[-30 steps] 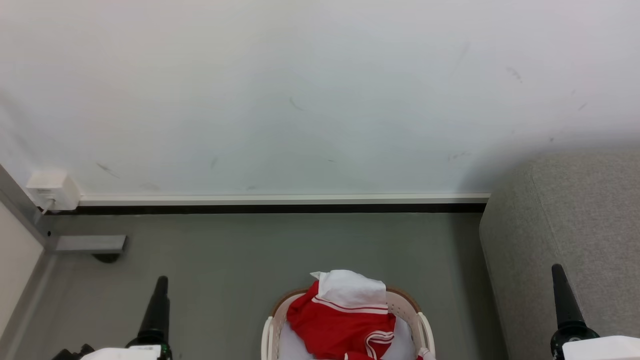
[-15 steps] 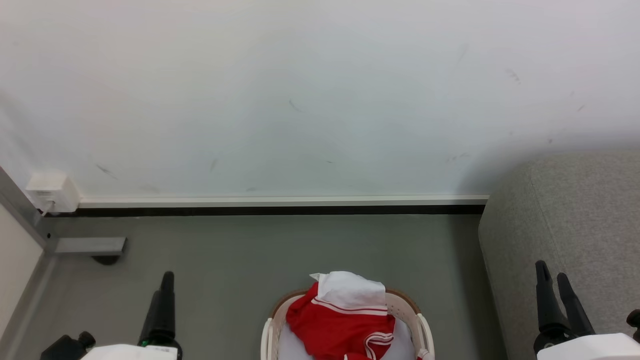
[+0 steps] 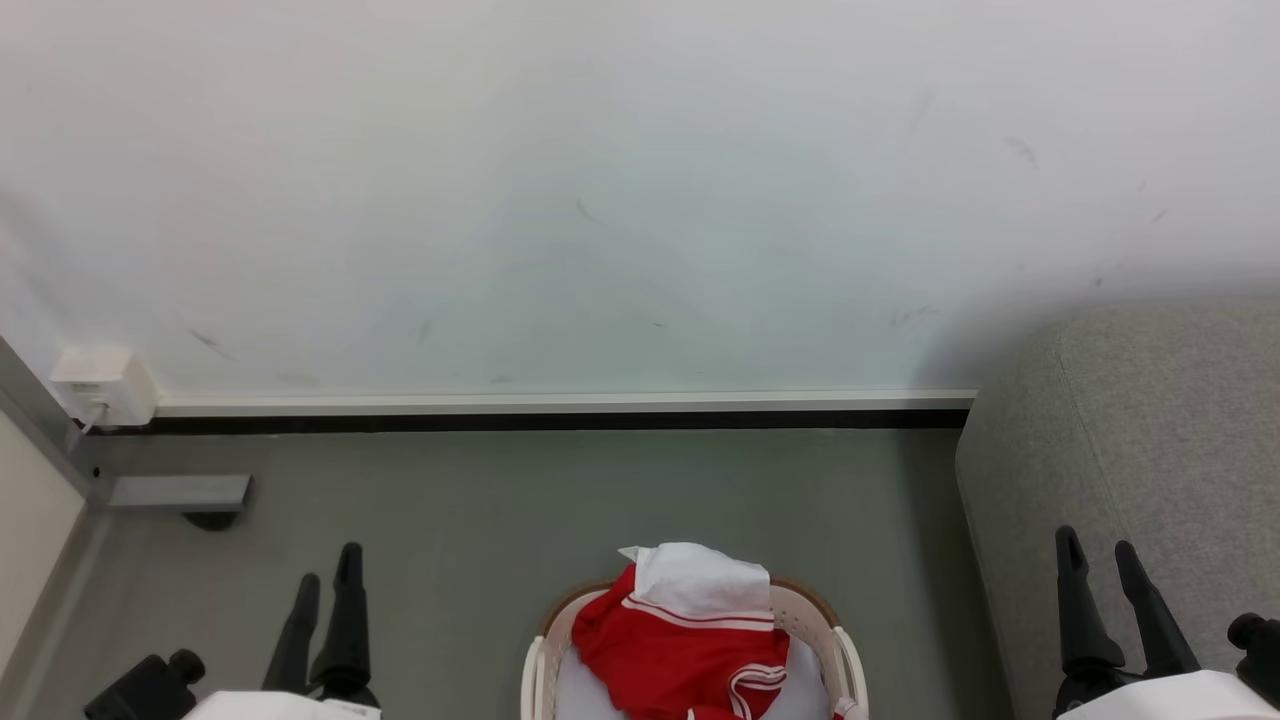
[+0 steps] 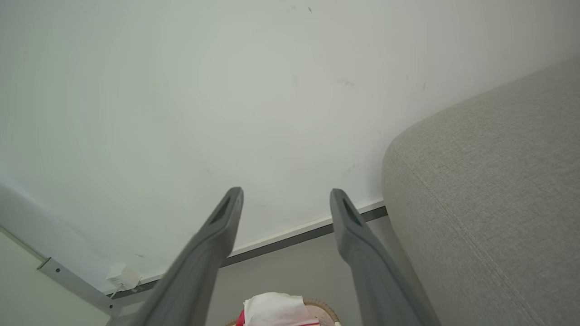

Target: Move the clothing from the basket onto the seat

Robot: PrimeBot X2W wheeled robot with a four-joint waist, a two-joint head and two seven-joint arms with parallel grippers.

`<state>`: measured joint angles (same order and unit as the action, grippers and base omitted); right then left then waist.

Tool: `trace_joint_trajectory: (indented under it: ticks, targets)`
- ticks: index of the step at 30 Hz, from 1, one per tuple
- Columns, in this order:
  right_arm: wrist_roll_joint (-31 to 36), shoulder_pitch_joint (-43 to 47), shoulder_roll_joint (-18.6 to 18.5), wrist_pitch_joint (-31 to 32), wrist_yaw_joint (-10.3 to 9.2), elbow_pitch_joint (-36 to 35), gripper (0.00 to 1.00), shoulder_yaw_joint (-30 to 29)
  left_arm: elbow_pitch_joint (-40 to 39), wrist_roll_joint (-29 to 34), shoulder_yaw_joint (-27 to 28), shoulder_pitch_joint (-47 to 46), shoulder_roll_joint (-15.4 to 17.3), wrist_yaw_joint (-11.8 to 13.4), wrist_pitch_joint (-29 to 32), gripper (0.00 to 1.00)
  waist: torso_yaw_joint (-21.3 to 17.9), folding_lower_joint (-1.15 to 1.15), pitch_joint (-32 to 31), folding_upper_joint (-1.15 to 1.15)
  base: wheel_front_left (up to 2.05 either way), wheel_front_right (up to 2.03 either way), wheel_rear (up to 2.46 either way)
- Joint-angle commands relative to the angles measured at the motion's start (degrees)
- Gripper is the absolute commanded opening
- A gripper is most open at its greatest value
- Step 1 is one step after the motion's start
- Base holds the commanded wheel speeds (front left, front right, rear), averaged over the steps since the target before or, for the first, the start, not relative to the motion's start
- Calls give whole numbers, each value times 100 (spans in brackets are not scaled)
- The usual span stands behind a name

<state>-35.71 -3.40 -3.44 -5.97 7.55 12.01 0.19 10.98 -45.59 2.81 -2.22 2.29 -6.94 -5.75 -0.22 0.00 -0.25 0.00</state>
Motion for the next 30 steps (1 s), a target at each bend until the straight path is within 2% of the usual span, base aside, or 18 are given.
trace_joint_trajectory:
  ticks: [1, 14, 30]
  targets:
    - [230, -46, -47, -66, -5, -35, 100, 19, -86, 263, -8, -10, 52, 25, -90, 100, 6, 0, 3, 0, 0, 0, 0]
    - [1096, 8, -42, -272, -7, 11, 100, 11, -128, 1286, 4, 60, 59, 16, -296, 100, 10, 0, -16, 0, 0, 0, 0]
    - [1819, 67, 15, -489, -8, 56, 100, -82, -42, 2145, 29, 136, 65, -13, -513, 100, -22, 0, -47, 0, 0, 0, 0]
